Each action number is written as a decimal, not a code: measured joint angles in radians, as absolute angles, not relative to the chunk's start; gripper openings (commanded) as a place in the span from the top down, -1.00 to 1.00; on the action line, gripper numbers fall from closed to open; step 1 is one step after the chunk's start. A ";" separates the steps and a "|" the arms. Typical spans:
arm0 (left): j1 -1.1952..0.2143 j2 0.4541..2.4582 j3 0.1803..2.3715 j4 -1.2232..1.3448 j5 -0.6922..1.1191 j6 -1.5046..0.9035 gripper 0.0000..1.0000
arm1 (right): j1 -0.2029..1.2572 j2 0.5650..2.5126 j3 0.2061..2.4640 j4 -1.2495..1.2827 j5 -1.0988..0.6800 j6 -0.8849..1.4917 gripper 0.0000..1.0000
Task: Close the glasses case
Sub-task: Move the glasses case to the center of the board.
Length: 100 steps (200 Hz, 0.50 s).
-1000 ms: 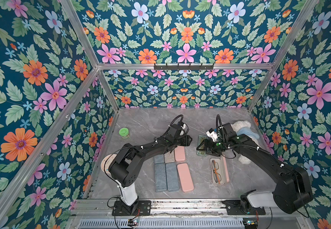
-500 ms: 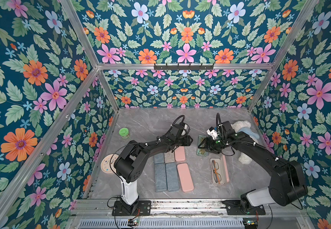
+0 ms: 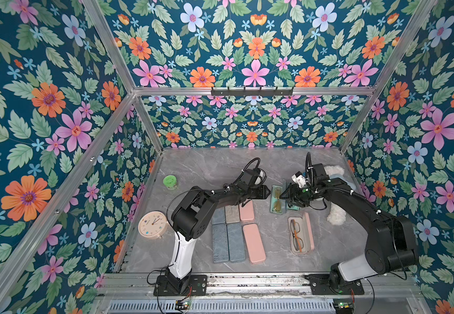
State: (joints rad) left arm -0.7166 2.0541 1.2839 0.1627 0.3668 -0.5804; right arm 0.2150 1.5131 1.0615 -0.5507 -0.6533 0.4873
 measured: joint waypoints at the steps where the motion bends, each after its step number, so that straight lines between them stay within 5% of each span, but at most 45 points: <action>1: -0.717 2.055 1.284 0.163 0.367 -0.580 0.13 | 0.215 1.514 1.062 -0.550 -0.653 0.487 -0.04; 100: -0.721 2.136 1.341 0.157 0.403 -0.577 0.28 | 0.214 1.563 1.057 -0.542 -0.607 0.469 0.06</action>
